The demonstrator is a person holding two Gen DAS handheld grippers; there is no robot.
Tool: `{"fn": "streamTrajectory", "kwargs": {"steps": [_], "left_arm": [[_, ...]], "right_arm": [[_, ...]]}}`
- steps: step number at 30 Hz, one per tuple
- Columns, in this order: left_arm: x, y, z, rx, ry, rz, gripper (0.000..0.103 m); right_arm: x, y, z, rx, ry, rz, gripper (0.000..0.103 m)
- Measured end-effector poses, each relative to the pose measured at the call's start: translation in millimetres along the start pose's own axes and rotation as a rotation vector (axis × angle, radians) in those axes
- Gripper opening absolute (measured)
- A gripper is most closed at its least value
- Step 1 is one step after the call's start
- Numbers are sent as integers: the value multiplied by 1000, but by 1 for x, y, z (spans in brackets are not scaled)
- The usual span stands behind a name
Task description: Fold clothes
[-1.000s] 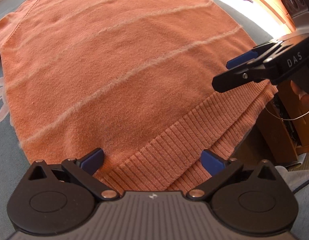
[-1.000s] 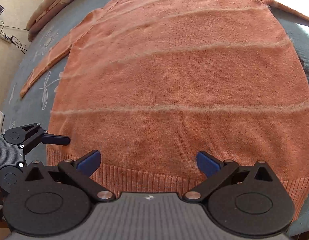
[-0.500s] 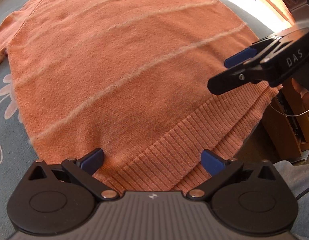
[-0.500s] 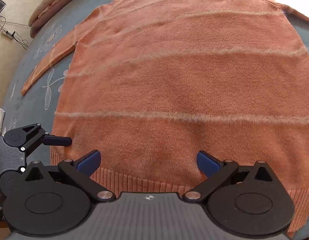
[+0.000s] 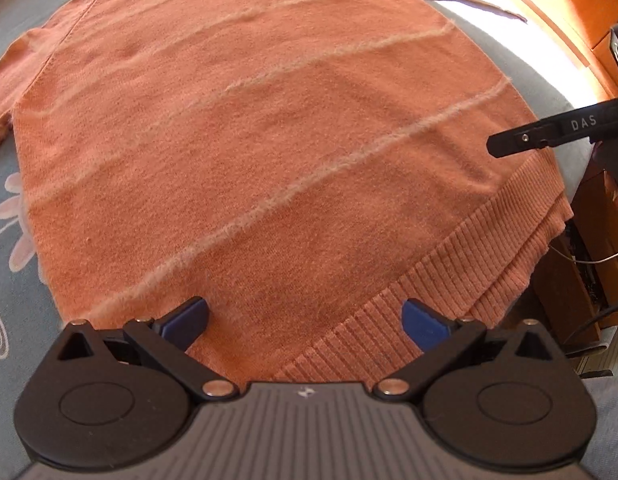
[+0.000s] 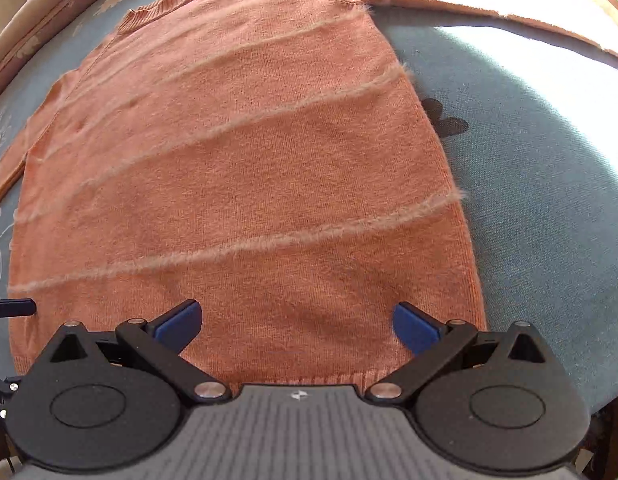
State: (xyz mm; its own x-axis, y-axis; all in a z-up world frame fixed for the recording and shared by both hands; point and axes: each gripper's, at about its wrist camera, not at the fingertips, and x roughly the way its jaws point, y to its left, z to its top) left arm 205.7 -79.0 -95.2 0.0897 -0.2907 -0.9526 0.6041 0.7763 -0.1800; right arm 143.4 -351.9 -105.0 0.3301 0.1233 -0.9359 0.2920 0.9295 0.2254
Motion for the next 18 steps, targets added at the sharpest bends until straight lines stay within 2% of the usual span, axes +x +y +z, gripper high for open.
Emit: {"fn": "streamTrajectory", "kwargs": {"steps": [4,8,13,18], "left_arm": [[-5,-6,-10,26,39,12,102],[-16,-4,5,20,-40,33,102],[-6,12,27,-48,-113,105,102],[5,11,10,-60,-73,120,102]], "right_arm": [[-4,3,-16,-13,31,-19,103],[-8,23,-5,-62,-9,26,103],[3,62,10,-206,-52,42,103],[19,80,1,-336,-9,-5,103]]}}
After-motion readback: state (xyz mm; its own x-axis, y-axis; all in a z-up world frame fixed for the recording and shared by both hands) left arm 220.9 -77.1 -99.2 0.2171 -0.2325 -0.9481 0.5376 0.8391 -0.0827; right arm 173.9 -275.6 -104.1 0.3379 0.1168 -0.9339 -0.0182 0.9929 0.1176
